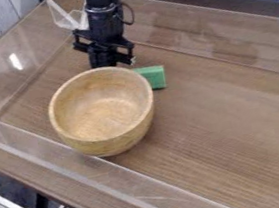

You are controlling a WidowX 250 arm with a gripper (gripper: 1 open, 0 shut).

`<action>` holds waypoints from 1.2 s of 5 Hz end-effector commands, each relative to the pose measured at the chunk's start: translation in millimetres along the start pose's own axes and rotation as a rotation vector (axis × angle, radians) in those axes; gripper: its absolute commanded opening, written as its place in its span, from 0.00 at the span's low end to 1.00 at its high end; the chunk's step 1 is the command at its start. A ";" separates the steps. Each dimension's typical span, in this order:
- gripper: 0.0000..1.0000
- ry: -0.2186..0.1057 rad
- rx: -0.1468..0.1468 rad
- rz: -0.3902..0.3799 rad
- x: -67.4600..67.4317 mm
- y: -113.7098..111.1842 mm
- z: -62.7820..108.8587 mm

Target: Remove the green block from inside the brown bowl and put it on the table

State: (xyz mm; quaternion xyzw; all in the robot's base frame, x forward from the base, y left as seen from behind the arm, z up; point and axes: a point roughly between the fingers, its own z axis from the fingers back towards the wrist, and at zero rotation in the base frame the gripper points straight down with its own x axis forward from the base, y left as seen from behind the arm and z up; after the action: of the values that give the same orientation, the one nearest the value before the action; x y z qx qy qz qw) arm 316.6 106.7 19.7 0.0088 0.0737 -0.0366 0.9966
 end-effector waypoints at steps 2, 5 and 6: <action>1.00 -0.070 0.032 -0.038 9.5 -17.4 42.5; 0.00 -0.166 -0.004 0.000 4.6 -20.4 53.5; 0.00 -0.201 -0.004 -0.009 5.2 -30.4 54.3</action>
State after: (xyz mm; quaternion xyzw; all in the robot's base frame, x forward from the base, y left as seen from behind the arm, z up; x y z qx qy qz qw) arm 318.9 74.4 48.0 -0.0078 0.0130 -0.0391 0.9991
